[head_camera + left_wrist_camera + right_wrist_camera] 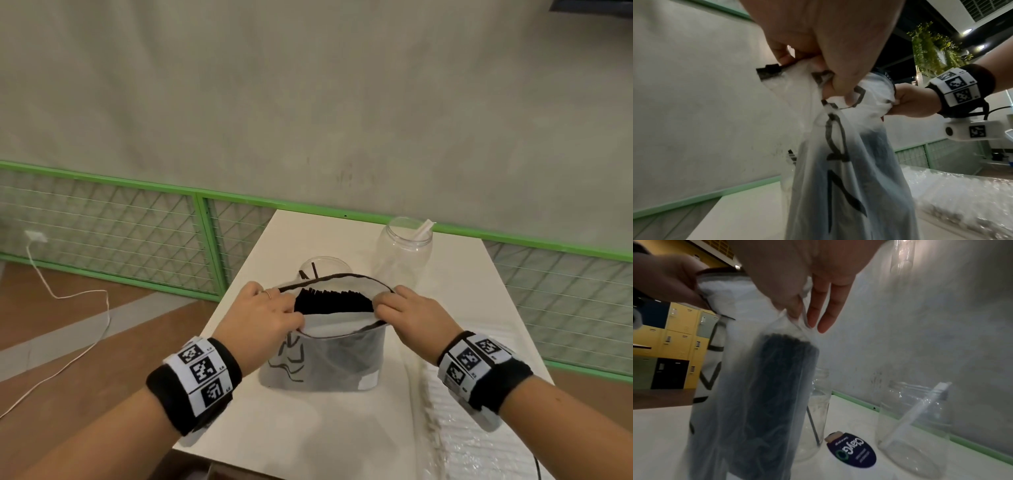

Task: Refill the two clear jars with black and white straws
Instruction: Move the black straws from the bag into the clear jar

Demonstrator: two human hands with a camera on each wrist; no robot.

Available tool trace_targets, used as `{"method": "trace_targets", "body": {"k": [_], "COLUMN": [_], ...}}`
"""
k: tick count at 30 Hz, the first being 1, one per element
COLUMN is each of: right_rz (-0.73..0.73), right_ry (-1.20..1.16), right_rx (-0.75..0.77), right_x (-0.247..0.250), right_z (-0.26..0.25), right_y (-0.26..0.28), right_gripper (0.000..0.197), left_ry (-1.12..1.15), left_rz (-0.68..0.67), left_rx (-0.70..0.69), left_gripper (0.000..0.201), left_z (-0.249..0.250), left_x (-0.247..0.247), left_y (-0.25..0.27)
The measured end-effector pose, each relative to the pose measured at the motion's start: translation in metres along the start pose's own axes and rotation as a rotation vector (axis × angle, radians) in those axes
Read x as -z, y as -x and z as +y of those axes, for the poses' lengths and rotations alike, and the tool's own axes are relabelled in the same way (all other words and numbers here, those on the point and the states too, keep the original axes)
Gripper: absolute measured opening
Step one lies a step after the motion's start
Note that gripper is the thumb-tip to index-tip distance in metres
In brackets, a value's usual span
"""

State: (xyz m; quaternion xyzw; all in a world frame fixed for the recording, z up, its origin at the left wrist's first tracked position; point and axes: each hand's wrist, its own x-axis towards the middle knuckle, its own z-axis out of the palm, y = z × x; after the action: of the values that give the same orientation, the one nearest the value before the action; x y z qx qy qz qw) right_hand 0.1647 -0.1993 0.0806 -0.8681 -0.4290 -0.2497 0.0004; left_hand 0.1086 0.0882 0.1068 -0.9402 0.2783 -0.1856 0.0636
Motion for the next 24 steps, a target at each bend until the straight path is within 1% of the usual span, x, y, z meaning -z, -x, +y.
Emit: {"method": "trace_targets", "body": {"k": [1,3,4,6,7,9,10,11,12,13,15,16,17,19,20,21,22,24], "right_rz": [-0.001,-0.014,-0.021,-0.029,-0.015,0.029,0.049,0.065,0.077,0.091,0.116,0.127,0.137,0.156,0.161,0.166,0.17,0.17], "right_ry": [-0.021,-0.084,-0.114,-0.137,-0.126,-0.108,-0.112,-0.122,-0.142,-0.165,-0.222,-0.245,-0.254,-0.256,-0.263,-0.275,-0.287,-0.304], "right_rx": [-0.007,-0.022,-0.043,-0.086,-0.097,-0.08,-0.066,-0.061,-0.065,-0.078,-0.106,-0.107,-0.096,-0.06,-0.049,-0.042,-0.037,-0.027], "right_x": [-0.002,-0.008,-0.012,-0.019,-0.021,-0.023,-0.023,-0.024,-0.024,-0.026,-0.028,-0.029,-0.029,-0.029,-0.029,-0.028,-0.028,-0.028], "right_z": [-0.003,-0.01,-0.013,-0.016,-0.017,-0.021,-0.022,-0.024,-0.026,-0.028,-0.029,-0.028,-0.029,-0.029,-0.03,-0.03,-0.031,-0.035], "right_y": [0.004,0.013,0.017,0.02,0.019,0.015,0.014,0.014,0.015,0.016,0.017,0.018,0.018,0.019,0.02,0.021,0.022,0.027], "right_gripper": [0.023,0.017,0.023,0.041,0.042,0.027,0.018,0.014,0.012,0.012,0.013,0.014,0.015,0.016,0.018,0.021,0.025,0.032], "left_ry": [0.005,0.022,0.031,0.018,0.024,0.086,0.136,0.196,0.238,0.269,0.274,0.267,0.256,0.222,0.201,0.19,0.191,0.218], "left_rz": [0.032,0.047,0.04,0.014,-0.031,-0.135,-0.191,-0.22,-0.218,-0.169,0.028,0.079,0.063,-0.082,-0.17,-0.231,-0.26,-0.282], "left_rx": [-0.006,-0.015,-0.023,-0.013,0.008,0.026,0.035,0.062,0.093,0.116,0.14,0.149,0.155,0.142,0.137,0.139,0.153,0.188], "left_gripper": [0.027,0.021,0.016,0.019,0.021,0.02,0.022,0.03,0.039,0.043,0.039,0.046,0.063,0.101,0.113,0.12,0.124,0.127], "left_z": [0.003,0.007,0.009,0.013,0.016,0.024,0.027,0.028,0.028,0.029,0.029,0.03,0.031,0.035,0.038,0.041,0.045,0.052], "left_x": [-0.004,-0.009,-0.012,-0.014,-0.014,-0.01,-0.007,-0.004,0.0,0.006,0.013,0.013,0.011,0.0,-0.008,-0.018,-0.027,-0.042], "left_y": [0.003,0.007,0.009,0.012,0.013,0.016,0.018,0.018,0.015,0.012,0.003,-0.003,-0.009,-0.018,-0.022,-0.025,-0.026,-0.028]}}
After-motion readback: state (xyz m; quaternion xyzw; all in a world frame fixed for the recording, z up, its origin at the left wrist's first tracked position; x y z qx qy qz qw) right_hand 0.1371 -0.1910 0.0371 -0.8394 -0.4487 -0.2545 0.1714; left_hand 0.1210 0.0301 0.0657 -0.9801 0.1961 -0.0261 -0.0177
